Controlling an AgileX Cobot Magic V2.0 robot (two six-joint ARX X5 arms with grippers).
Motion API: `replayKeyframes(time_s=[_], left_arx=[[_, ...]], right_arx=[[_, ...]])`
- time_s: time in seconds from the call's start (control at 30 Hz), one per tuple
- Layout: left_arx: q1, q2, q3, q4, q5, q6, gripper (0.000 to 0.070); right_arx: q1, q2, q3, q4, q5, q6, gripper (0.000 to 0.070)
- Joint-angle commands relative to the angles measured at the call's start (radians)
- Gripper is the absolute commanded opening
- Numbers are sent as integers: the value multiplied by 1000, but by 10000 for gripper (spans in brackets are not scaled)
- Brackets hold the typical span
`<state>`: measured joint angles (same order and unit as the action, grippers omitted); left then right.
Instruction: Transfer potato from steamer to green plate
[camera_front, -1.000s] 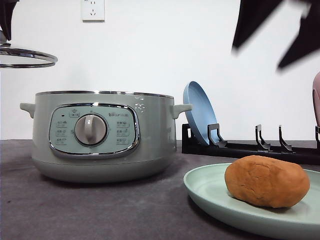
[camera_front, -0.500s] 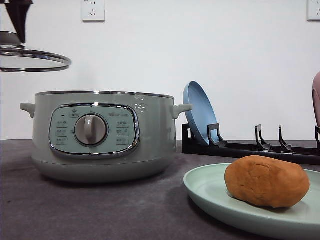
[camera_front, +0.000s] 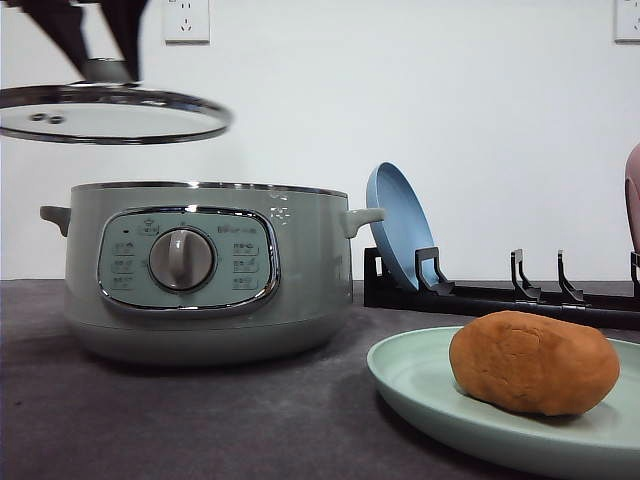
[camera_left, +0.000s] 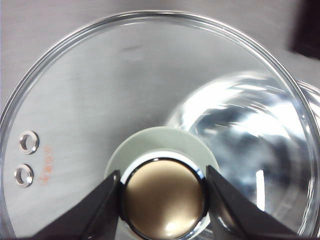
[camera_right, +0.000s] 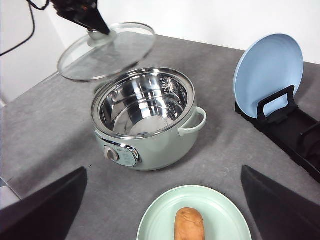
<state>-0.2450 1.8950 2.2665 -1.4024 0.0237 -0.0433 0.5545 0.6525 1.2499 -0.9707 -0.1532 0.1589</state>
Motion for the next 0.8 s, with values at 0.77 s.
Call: replayKeyframes(time_s=[0.77], left_arx=[[-285, -17, 26, -2, 1, 1, 3]], right_arx=[[4, 5, 11, -55, 4, 13, 622]])
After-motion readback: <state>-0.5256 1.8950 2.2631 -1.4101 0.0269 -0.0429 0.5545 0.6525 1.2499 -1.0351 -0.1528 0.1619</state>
